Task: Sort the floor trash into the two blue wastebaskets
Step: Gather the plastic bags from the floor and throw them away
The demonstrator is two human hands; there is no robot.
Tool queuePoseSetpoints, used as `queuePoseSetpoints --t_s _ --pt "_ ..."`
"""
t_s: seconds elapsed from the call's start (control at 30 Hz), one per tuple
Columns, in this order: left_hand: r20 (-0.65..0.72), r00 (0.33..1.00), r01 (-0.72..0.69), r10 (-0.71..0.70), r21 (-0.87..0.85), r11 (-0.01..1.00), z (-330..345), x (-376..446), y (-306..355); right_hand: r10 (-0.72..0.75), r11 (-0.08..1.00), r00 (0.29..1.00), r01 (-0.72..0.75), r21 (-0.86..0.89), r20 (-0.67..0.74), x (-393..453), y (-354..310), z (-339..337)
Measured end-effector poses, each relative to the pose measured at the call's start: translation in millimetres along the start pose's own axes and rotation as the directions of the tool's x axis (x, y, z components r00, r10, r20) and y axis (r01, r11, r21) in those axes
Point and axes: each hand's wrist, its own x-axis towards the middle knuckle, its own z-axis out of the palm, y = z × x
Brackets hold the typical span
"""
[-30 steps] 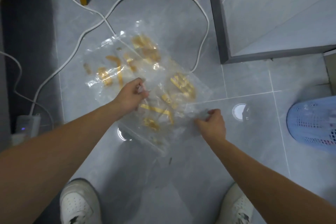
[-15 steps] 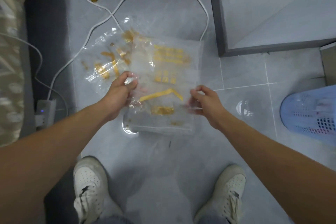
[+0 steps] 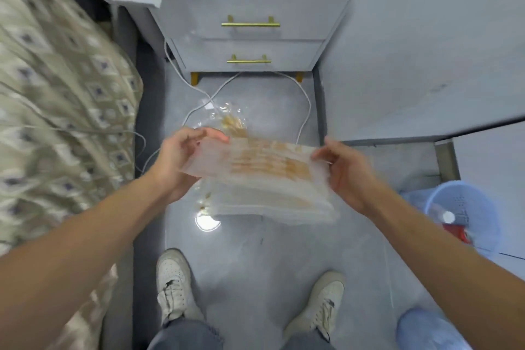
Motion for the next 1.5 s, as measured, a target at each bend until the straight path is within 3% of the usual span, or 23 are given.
queuePoseSetpoints --t_s 0.07,0.17,0.23,0.33,0.4,0.53,0.67,0.8,0.87,0.93,1.03,1.07,1.2,1.37,1.5 --pt "0.027 0.999 -0.026 0.024 0.096 0.995 12 -9 32 -0.106 0.981 0.994 0.099 -0.168 -0.03 -8 -28 6" --pt "0.031 0.989 -0.148 0.146 0.318 0.937 29 -19 75 -0.141 0.96 0.99 0.138 -0.244 0.007 -16 -70 14" --pt "0.09 0.982 -0.191 0.169 0.411 0.891 34 -26 104 -0.115 0.909 0.99 0.139 -0.392 0.084 -24 -100 20" --pt "0.178 0.968 -0.244 0.176 0.518 0.82 42 -34 145 -0.017 0.714 0.984 0.138 -0.687 0.18 -39 -140 44" --pt "0.212 0.967 -0.237 0.143 0.526 0.817 53 -40 166 0.062 0.663 0.963 0.157 -0.732 0.263 -46 -153 65" --pt "0.171 0.979 -0.179 0.113 0.445 0.877 64 -45 188 0.074 0.772 0.931 0.173 -0.612 0.357 -60 -158 94" --pt "0.109 0.994 -0.039 0.022 0.153 0.987 40 -54 181 0.003 0.936 0.961 0.094 -0.34 0.276 -69 -146 95" --pt "0.227 0.973 -0.06 0.049 0.045 0.997 30 -70 154 -0.035 0.963 0.984 0.08 -0.258 0.175 -72 -129 100" --pt "0.186 0.98 -0.071 0.076 -0.034 0.997 33 -76 145 -0.048 0.974 0.993 0.07 -0.215 0.106 -73 -124 101" --pt "0.083 0.995 -0.057 0.057 0.002 0.998 37 -80 135 -0.052 0.983 0.997 0.061 -0.175 0.059 -74 -121 102" --pt "0.013 0.999 -0.05 0.048 0.306 0.951 49 -86 127 -0.037 0.986 0.997 0.049 -0.162 0.073 -76 -120 108" --pt "0.013 0.998 -0.063 0.062 0.327 0.943 53 -87 126 -0.029 0.985 0.995 0.044 -0.167 0.092 -76 -120 109" --pt "-0.021 0.994 -0.097 0.104 0.218 0.971 53 -87 133 0.001 0.984 0.984 0.031 -0.176 0.178 -79 -128 107" --pt "0.041 0.994 -0.107 0.104 0.055 0.993 56 -87 140 -0.015 0.997 0.966 -0.006 0.082 0.257 -80 -127 104" --pt "0.08 0.997 -0.022 0.018 0.044 0.999 56 -84 149 0.001 0.994 0.97 -0.027 0.105 0.244 -84 -129 93"
